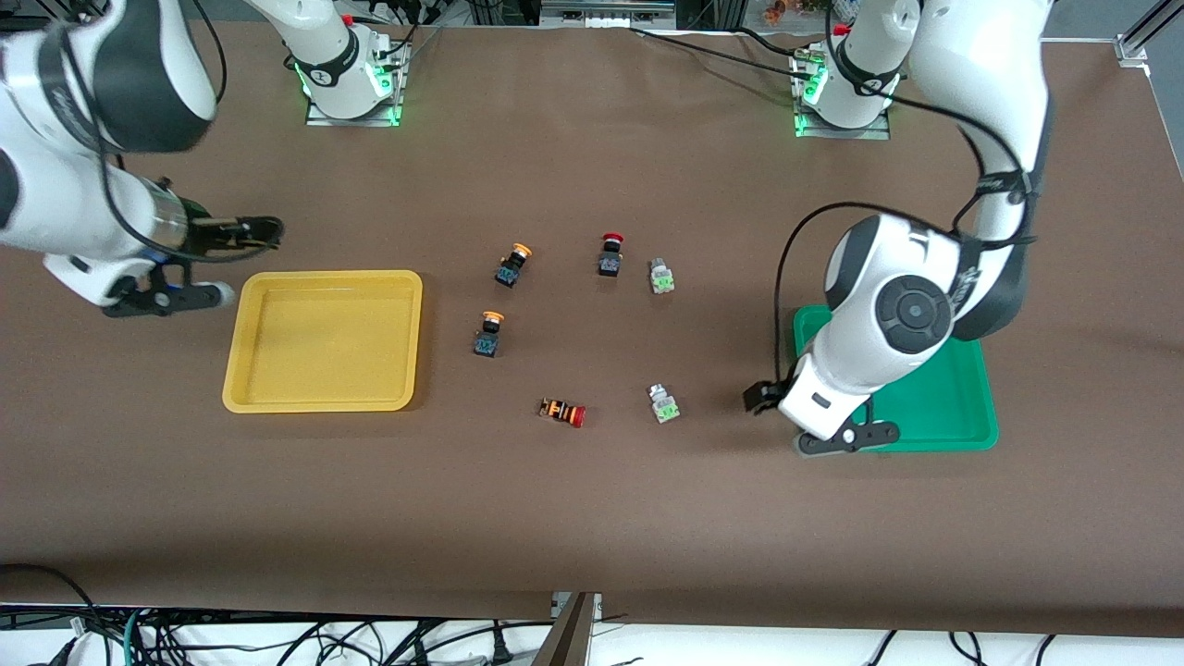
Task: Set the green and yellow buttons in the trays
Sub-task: 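Reach the blue button with the right gripper, the green button with the left, then grasp and lift the blue and green buttons with the right and left grippers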
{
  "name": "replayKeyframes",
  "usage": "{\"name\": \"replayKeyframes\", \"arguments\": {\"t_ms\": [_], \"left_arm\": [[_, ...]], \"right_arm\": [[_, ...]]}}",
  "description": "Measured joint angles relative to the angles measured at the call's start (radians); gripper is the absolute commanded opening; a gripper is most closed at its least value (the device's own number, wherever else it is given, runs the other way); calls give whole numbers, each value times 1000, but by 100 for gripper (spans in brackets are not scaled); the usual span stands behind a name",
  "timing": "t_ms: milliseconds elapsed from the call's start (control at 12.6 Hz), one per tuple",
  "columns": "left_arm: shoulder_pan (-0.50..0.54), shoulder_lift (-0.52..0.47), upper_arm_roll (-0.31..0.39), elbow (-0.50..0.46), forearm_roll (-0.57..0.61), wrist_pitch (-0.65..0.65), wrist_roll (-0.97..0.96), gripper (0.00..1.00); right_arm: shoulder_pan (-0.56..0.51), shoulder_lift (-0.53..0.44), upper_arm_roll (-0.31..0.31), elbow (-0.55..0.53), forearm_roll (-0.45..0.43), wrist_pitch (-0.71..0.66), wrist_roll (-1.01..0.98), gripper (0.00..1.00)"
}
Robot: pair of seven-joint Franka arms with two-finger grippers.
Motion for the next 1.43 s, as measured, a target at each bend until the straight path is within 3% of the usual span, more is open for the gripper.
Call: {"name": "replayKeyframes", "arguments": {"t_ms": [318,556,795,1113,1430], "left_arm": [[-94,136,-10,7,-2,225,-63,100],[-140,213,-6,11,-8,257,-101,100],[-134,236,0,17,-148,265,-129,100],[-189,238,-2,19,-172,264,-225,100],[-189,253,5,19,-79,263,-225,100]], "right_arm": [[34,85,56,-93,85,177,237,100],[49,153,167,-167,90,349,485,100],[77,213,246,-219,90,499,700,100],[147,321,261,-226,90,653,851,100],[190,389,263,-227,89,712,879,100]]}}
